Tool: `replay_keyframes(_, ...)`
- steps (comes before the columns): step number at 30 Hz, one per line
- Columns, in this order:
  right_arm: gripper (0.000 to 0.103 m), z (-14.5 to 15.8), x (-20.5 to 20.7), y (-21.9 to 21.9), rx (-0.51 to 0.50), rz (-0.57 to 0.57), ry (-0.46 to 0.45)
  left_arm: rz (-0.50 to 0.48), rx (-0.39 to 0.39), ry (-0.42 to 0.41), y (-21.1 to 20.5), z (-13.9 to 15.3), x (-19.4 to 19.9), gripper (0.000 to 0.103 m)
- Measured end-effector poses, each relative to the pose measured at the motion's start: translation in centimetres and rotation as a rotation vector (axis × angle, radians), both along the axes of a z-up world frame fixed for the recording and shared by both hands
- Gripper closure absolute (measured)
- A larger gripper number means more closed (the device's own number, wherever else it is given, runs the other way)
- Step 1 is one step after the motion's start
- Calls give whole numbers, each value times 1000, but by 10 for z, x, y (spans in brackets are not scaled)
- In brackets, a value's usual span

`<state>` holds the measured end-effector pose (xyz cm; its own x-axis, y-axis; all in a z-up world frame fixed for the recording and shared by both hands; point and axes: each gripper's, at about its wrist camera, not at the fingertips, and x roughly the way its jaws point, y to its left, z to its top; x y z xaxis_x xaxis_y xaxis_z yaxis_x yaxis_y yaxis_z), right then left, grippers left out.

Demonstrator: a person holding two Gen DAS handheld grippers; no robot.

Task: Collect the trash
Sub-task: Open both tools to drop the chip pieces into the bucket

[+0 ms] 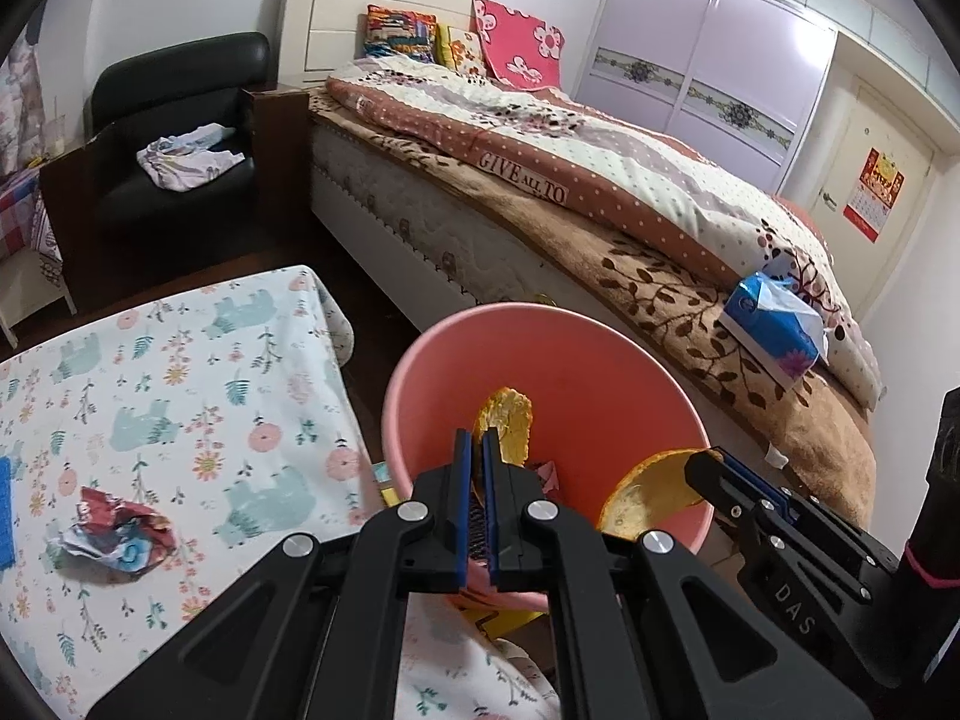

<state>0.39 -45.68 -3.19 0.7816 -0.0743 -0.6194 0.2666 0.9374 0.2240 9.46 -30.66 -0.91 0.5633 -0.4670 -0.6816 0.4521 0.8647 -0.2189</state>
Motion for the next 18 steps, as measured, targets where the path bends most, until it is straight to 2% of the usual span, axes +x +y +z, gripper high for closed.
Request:
replay_keyframes(8,95,-7,1,-8,11,-6,11,-16,23,20,-16,-12,5,99)
replay_keyframes(13,95,-9,1,-9,17,-8,15,-10,23,20,-18,-13,7,86)
replay_keyframes(15,95,-10,1,-10,17,-8,14,-7,25,16,-19,-13,6,72)
replay_keyframes(18,95,-11,2,-11,20,-12,15,-3,22,14,-18,-11,6,70)
